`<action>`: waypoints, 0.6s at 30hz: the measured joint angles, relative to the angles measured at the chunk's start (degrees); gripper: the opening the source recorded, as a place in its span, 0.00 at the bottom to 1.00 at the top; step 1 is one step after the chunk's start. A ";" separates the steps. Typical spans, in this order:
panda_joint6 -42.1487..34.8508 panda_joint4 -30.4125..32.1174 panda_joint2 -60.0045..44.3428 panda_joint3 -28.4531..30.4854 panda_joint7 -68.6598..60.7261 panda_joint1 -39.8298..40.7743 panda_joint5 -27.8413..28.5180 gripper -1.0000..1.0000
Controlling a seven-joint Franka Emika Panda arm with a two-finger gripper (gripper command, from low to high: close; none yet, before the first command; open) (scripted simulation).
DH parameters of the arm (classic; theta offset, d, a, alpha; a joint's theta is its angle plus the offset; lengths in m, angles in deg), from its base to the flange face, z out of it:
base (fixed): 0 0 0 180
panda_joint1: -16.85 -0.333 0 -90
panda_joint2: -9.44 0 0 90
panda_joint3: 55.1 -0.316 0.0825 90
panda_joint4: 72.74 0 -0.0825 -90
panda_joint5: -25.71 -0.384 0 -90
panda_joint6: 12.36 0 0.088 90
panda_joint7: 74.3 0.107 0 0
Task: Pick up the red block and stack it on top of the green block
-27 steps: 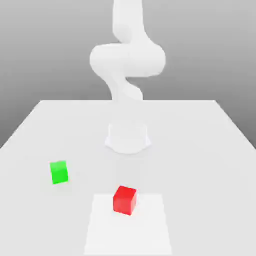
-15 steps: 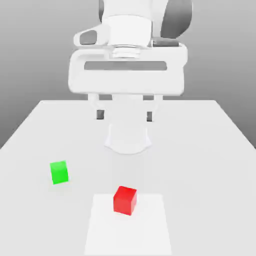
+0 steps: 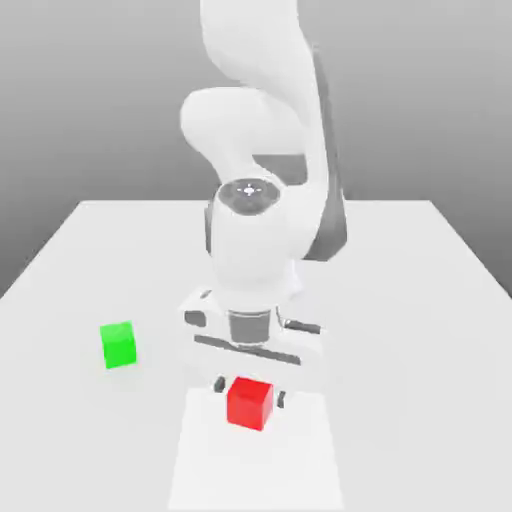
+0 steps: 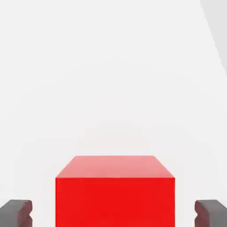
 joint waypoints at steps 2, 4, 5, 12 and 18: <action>0.03 0.00 0.00 -0.01 0.08 0.02 0.08 0.00; 0.75 -0.11 -0.83 0.19 0.26 -0.14 0.33 0.00; 0.21 -0.03 -0.21 -0.01 0.20 0.04 0.24 0.00; -10.95 1.84 12.82 -1.43 -2.07 0.62 -2.90 0.00; -15.45 4.39 20.05 3.87 3.81 10.48 2.30 0.00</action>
